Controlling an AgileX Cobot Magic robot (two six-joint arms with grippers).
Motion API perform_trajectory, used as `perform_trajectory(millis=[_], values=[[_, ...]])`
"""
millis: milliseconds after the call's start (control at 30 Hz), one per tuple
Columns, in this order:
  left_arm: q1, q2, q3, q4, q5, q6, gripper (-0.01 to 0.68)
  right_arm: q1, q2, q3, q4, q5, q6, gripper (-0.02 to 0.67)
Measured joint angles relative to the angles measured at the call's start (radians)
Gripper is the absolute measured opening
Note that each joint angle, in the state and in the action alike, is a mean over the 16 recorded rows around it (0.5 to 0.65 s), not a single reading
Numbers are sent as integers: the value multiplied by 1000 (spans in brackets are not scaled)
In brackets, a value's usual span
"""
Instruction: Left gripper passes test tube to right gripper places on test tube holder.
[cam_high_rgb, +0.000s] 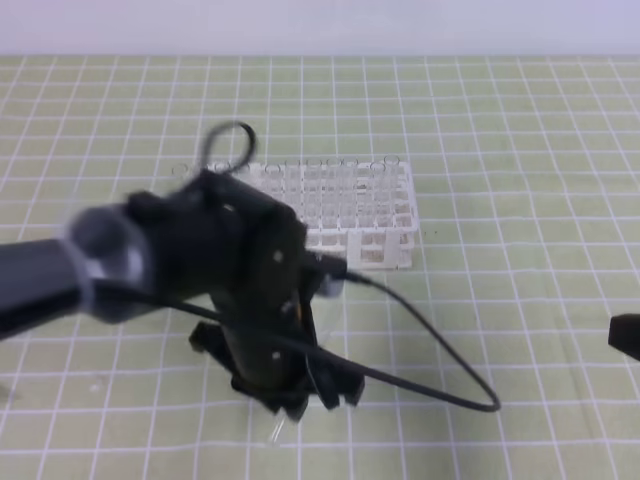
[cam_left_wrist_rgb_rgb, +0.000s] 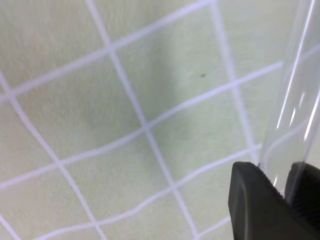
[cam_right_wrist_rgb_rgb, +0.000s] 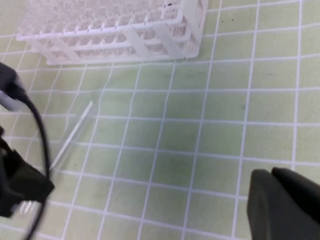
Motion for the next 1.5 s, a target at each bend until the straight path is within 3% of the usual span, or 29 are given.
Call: perform_trajectory(millis=[267, 533, 1000, 1300, 1500], values=[[0, -227, 60, -2, -139, 64, 52, 4, 21, -82, 17, 90, 0, -18], [0, -536, 244, -4, -330, 102, 40, 74, 52, -193, 33, 124, 11, -17], [-1, -989, 693, -1, -765, 121, 34, 378, 203, -371, -64, 14, 116, -17], [-1, -1050, 866, 26, -1096, 158, 22, 561, 295, -456, -184, -184, 135, -17], [-1, -1034, 911, 47, -1228, 183, 4, 696, 291, -385, -240, -451, 85, -18]])
